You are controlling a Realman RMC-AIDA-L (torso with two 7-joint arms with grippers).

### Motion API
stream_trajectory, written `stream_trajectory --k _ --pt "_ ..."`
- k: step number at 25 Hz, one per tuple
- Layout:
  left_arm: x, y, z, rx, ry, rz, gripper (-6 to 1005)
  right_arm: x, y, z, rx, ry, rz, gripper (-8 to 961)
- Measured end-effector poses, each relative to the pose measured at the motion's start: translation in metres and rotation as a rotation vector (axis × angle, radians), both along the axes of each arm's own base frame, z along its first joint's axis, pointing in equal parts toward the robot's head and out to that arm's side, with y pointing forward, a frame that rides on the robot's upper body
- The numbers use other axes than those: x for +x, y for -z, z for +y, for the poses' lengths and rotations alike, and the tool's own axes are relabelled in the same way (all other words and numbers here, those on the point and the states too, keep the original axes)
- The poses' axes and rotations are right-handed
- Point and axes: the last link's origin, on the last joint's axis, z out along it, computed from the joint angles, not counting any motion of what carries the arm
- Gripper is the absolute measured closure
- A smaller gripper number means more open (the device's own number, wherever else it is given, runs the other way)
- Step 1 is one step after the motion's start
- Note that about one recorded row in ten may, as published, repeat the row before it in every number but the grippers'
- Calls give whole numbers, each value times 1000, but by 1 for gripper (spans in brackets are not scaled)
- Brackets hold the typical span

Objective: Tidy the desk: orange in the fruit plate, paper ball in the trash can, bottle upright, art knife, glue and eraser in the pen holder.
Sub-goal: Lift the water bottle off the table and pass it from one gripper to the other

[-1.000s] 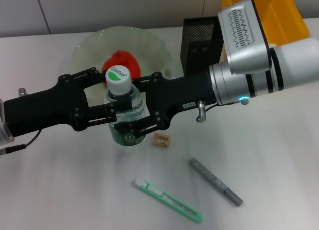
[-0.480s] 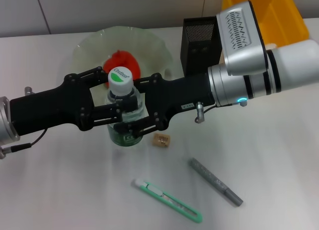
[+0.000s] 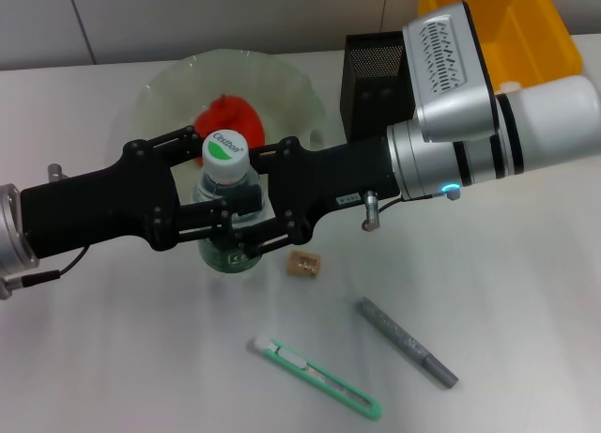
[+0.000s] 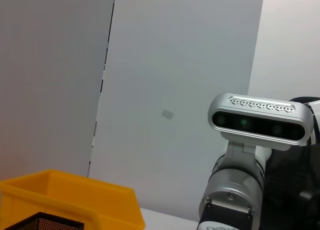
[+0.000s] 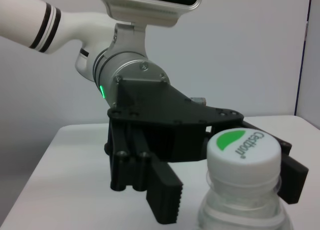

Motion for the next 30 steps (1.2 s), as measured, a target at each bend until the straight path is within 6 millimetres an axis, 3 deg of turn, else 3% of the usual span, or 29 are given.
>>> stream_trajectory --k 27,30 --pt "-5 2 4 43 -4 34 198 0 2 -5 -27 16 12 195" --pt "-6 0 4 52 -3 35 304 1 2 -5 -28 19 12 195"
